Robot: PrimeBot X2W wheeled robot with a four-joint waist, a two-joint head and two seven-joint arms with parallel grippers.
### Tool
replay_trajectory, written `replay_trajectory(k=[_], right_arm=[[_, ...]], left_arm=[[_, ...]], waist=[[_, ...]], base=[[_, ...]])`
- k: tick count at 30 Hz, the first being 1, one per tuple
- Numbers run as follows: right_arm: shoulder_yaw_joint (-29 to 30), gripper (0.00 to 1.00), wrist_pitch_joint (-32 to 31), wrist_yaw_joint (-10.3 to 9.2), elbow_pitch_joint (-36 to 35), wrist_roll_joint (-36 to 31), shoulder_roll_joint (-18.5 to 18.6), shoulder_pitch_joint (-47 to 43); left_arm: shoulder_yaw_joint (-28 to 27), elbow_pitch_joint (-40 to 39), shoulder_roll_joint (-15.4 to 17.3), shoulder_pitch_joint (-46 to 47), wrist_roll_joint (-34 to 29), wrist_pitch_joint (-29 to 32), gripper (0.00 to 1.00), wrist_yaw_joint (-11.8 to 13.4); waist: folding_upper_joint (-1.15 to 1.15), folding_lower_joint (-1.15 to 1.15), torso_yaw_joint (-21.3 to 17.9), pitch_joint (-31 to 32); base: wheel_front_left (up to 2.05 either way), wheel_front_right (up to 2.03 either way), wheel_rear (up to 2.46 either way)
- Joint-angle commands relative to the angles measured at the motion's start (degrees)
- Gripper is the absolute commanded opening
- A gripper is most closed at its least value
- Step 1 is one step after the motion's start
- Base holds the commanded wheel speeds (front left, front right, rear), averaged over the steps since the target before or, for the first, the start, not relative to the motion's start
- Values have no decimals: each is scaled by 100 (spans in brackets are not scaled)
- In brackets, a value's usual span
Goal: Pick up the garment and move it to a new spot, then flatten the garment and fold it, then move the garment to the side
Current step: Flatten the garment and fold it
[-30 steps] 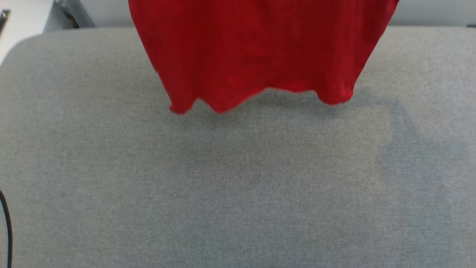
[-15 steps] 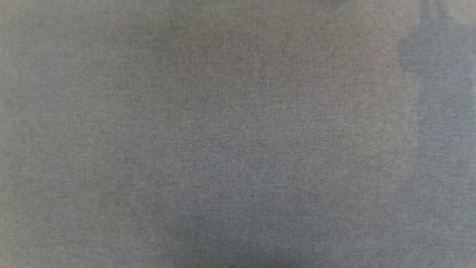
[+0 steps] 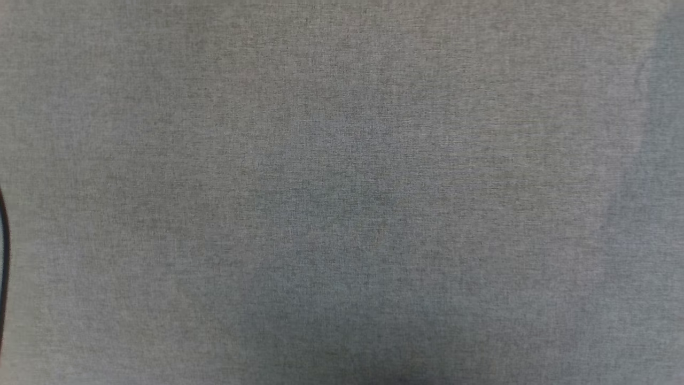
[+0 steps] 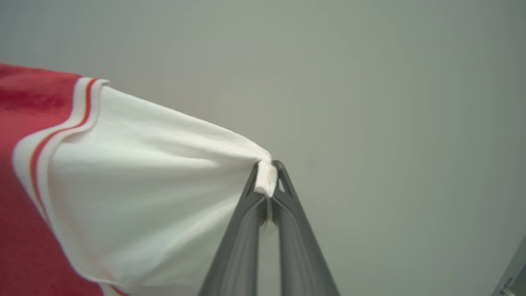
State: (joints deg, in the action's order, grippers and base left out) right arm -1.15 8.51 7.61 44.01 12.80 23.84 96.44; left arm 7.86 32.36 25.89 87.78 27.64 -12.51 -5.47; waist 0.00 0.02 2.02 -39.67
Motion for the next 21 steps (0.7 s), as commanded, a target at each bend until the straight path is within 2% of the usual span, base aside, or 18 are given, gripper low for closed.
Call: replay_trajectory(k=[1, 10, 15, 21], right_arm=[[-5, 0, 127, -12, 89, 37, 35, -115], [-453, 0, 410, -12, 299, 536, 43, -1009], [-969, 0, 378, -12, 198, 996, 149, -1883], [-1306, 0, 311, -12, -65, 1608, 334, -2947]], left_arm=[[-30, 36, -10, -137, 28, -96, 0, -22], [-44, -68, -214, -1206, 56, -241, 0, -105], [99, -216, -339, -2160, -6, -247, 0, -136], [200, -243, -438, -3218, 39, -248, 0, -148]], waist=[[0, -2, 45, -57], [0, -2, 84, 382], [0, -2, 97, 818], [0, -2, 122, 1264]], base=[[0, 0, 0], [0, 0, 0], [0, 0, 0], [0, 0, 0]])
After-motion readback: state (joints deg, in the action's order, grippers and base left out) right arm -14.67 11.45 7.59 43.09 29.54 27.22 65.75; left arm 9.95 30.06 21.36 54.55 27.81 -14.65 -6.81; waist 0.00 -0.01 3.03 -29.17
